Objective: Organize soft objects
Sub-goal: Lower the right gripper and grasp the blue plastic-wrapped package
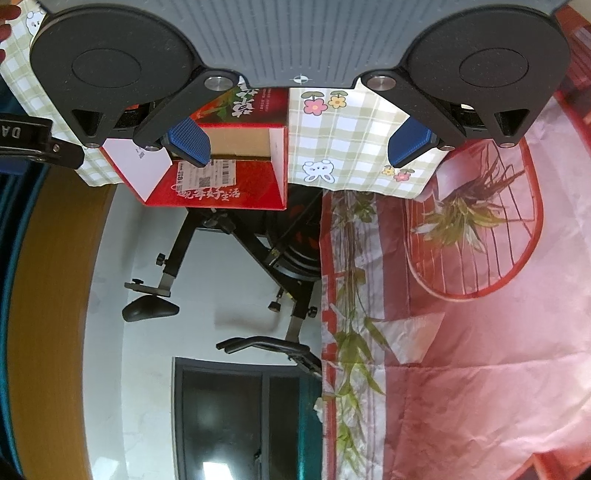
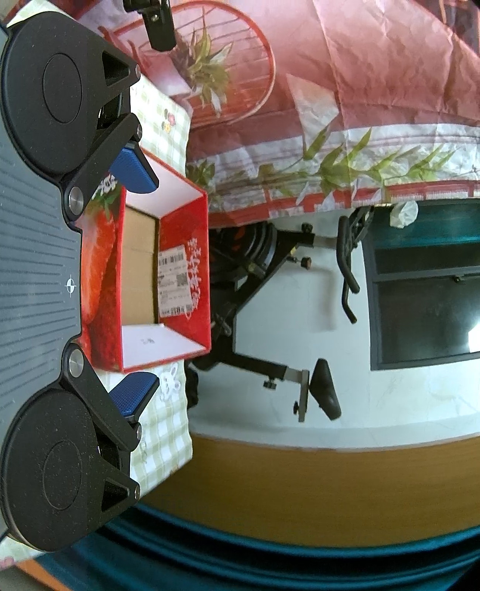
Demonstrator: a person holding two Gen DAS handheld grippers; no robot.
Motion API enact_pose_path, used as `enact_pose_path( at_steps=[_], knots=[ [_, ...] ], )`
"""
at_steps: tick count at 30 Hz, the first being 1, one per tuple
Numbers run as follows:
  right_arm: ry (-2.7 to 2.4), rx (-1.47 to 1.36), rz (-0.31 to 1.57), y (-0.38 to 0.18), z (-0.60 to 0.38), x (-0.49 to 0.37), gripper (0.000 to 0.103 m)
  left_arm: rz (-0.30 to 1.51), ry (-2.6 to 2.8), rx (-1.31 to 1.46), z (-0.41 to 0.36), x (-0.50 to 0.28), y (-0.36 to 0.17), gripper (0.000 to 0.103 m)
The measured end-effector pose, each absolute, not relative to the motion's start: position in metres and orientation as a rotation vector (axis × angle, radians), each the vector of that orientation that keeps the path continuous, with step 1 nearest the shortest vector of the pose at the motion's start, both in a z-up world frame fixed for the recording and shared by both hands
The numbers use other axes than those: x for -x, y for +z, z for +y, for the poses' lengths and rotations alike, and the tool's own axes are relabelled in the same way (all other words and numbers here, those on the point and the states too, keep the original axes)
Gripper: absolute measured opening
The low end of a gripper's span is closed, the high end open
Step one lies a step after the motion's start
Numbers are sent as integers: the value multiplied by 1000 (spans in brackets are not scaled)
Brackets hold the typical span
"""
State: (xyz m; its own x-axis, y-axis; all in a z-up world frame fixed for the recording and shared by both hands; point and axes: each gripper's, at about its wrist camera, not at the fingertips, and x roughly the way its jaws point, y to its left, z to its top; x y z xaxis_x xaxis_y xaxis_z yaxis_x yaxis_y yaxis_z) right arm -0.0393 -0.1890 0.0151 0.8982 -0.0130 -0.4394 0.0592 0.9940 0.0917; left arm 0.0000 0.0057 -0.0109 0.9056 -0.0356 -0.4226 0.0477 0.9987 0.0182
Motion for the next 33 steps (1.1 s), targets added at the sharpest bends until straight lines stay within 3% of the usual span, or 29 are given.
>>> enact_pose_path(
  at_steps=[9,21,26,28,31,33],
  knots=[
    [23,-63,350,-12,-180,35,103,478,-45,15,19,-18,-36,103],
    [85,-103,557,-59,-166,-5,102,639,-84,91,48,-52,-83,103],
    [144,-95,627,-84,-157,-16,82,701,-117,157,53,-65,-103,96],
    [169,-106,651,-91,-154,-19,71,740,-145,175,54,-72,-112,79],
    [218,-123,688,-100,-151,-25,59,773,-205,208,53,-78,-124,67],
    [242,-130,706,-104,-149,-28,58,793,-237,239,52,-81,-133,65]
  ],
)
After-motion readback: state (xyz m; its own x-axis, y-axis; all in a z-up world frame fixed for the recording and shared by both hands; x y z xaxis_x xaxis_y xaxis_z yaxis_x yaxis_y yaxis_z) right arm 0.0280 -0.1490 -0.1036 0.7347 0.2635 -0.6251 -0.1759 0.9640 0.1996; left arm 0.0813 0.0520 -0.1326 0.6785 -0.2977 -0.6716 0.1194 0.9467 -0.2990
